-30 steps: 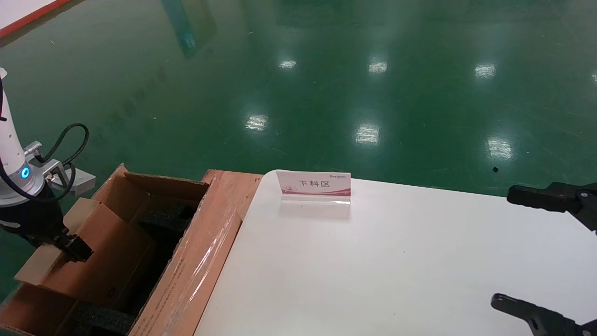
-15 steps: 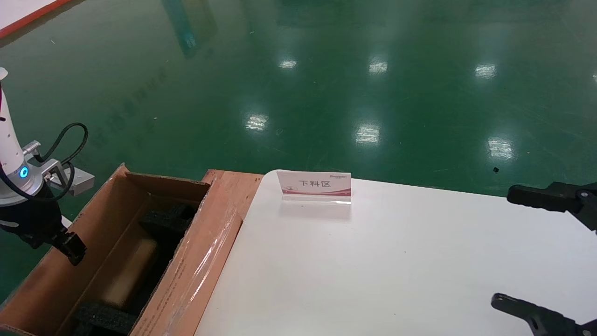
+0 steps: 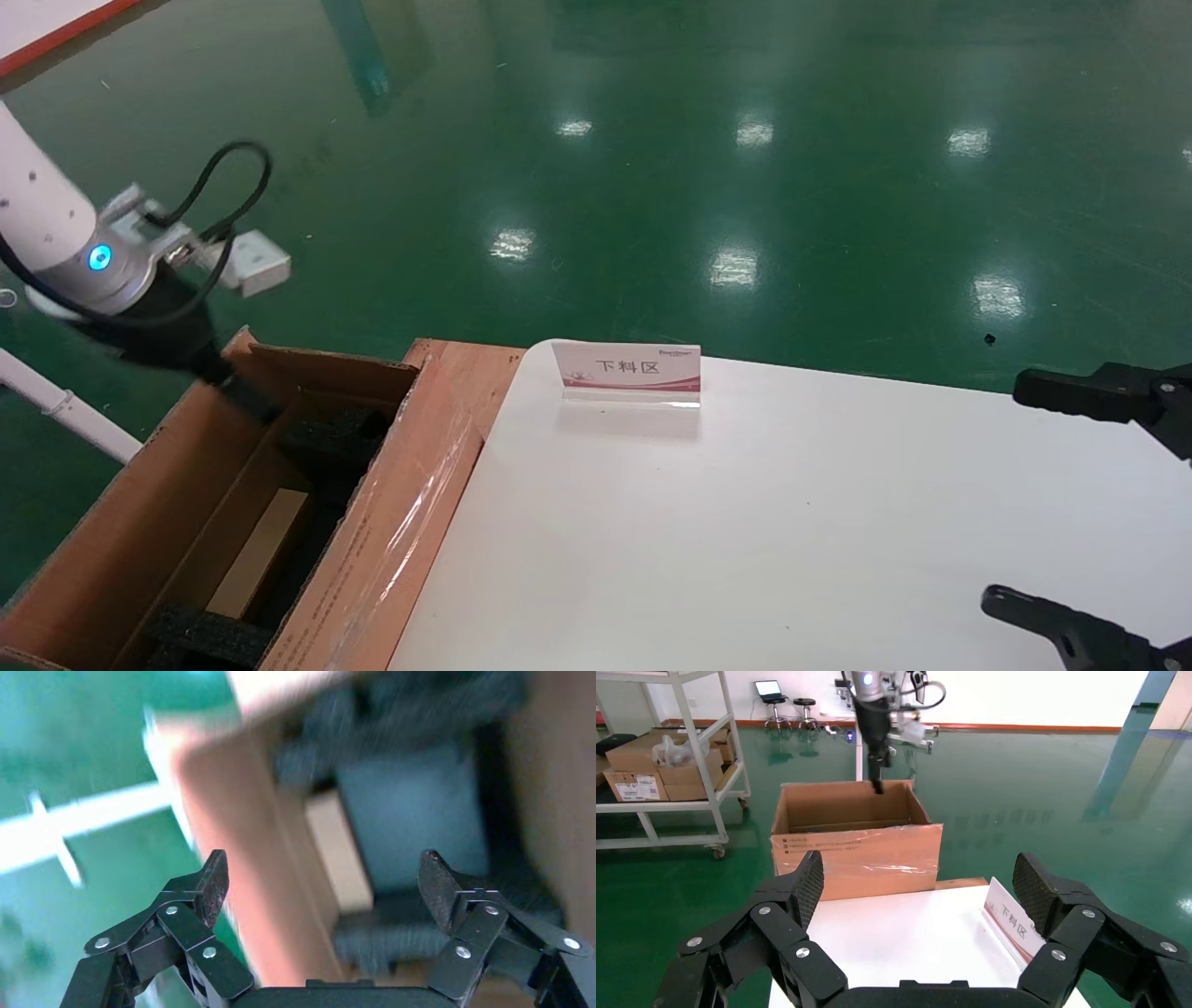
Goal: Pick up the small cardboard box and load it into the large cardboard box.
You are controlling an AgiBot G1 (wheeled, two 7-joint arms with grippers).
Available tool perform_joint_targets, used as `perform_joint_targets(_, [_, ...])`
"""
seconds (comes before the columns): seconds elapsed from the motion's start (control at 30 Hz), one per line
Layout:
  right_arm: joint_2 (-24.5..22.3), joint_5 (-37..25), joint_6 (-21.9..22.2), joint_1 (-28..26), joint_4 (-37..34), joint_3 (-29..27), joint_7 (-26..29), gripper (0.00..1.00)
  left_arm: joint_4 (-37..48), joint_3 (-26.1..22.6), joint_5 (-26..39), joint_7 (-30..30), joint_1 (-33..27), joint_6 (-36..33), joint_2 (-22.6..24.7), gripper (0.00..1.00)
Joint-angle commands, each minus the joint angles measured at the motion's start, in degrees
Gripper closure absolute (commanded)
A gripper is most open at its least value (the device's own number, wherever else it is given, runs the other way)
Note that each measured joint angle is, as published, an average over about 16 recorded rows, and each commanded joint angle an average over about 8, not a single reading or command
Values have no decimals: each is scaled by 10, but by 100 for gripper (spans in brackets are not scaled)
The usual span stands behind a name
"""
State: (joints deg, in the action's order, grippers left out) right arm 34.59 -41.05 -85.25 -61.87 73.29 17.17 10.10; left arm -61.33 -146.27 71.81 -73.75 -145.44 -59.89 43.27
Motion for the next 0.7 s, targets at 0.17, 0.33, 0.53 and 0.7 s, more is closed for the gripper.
perform_joint_targets(0.17, [0, 0, 0, 0, 0, 0, 0, 0, -75, 44, -15, 49, -54, 50, -15, 0])
perform_joint_targets(0.33, [0, 0, 0, 0, 0, 0, 0, 0, -120, 69, -32, 71, -71, 75, -22, 0])
perform_joint_targets(0.53, [0, 0, 0, 0, 0, 0, 0, 0, -133, 81, -33, 76, -69, 73, -13, 0])
perform_joint_targets(0.7, [0, 0, 0, 0, 0, 0, 0, 0, -134, 138, -45, 102, -26, 56, -12, 0])
